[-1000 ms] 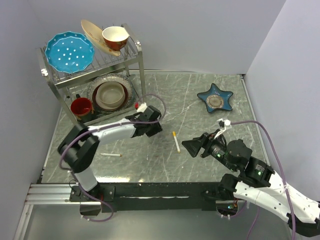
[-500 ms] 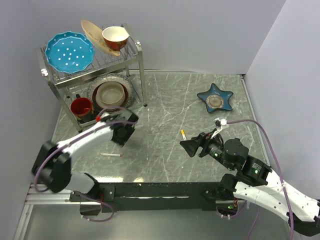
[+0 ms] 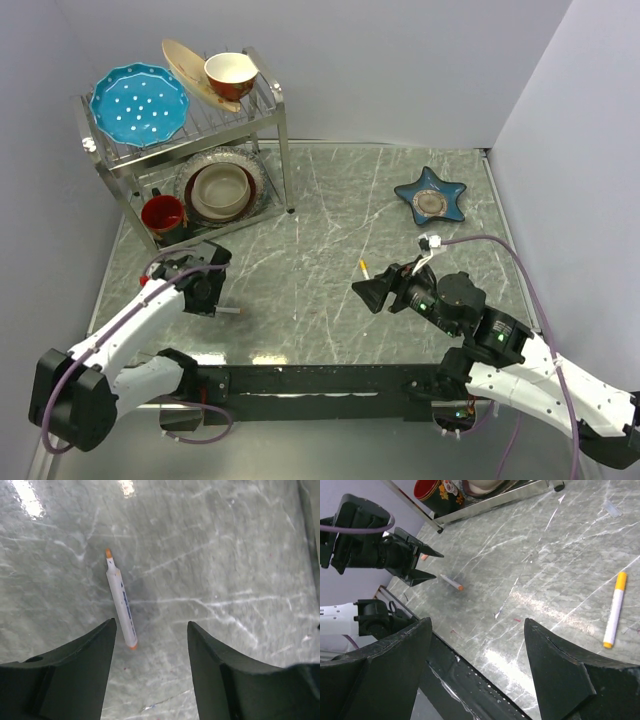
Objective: Insert the pens into the pen caps
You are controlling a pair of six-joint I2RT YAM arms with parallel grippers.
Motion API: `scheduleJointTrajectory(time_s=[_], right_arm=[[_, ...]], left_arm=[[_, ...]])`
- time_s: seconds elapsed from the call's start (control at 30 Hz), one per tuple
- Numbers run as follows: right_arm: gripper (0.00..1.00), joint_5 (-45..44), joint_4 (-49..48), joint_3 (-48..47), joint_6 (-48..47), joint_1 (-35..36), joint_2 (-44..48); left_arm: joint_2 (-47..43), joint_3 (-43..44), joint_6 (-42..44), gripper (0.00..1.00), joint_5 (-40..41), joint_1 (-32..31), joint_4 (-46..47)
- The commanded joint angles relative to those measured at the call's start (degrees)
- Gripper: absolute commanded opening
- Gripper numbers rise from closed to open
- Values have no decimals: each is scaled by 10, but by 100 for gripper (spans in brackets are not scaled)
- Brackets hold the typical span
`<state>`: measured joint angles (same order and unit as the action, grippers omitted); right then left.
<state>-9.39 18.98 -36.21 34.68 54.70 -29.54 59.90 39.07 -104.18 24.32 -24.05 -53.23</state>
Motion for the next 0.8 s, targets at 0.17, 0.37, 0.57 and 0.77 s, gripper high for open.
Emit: scheduleJointTrajectory(time_s=[0.17,0.37,0.57,0.77], right_arm=[[81,4,-36,3,9,-1,-6],[81,-7,-38,1,8,-1,-4],[80,-14,-39,0,12,-2,10],[80,-5,-43,0,15,-1,5]], left_arm=[[37,-8,3,56,-31,56,-6],[63,-15,6,54,-37,72,8],[109,-6,10,51,-38,77,5],[147,-36,6,35,-59,77,35]])
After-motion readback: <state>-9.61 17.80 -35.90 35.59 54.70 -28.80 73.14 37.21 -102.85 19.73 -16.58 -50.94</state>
